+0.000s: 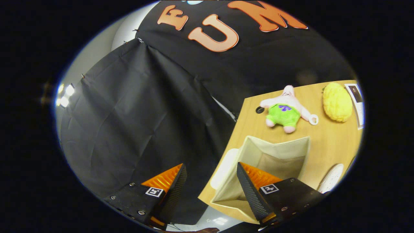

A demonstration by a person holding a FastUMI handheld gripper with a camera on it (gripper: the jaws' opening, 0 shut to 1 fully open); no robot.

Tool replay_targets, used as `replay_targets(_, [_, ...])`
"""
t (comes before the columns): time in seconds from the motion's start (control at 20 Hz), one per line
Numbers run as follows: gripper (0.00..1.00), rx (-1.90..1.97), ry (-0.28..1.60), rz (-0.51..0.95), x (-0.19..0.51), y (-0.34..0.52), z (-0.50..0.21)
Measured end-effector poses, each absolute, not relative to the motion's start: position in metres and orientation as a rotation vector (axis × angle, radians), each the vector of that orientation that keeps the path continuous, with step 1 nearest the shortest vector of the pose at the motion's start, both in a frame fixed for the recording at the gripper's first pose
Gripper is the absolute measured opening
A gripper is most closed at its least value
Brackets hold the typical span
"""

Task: Open the storage box then place both shoes into the box .Put the left shoe in first, then the right shoe, with the right side of both shoes facing outward in a uniform manner.

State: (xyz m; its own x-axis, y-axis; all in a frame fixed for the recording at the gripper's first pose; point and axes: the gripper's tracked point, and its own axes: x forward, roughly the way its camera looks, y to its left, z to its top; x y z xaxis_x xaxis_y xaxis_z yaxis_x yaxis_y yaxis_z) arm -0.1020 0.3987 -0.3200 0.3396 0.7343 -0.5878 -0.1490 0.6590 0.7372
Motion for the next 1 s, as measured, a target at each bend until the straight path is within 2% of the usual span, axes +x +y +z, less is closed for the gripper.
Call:
replay_targets(0.25, [0.96, 0.496, 1.079, 0.464, -0.112, 0.299, -0.367])
replay_targets(0.55, [0.97, 0.318, 1.177, 0.271, -0.169, 0.175, -0.432])
replay_targets(1.0, [0.96, 0.174, 1.327, 0.218, -0.249, 0.096, -0.501])
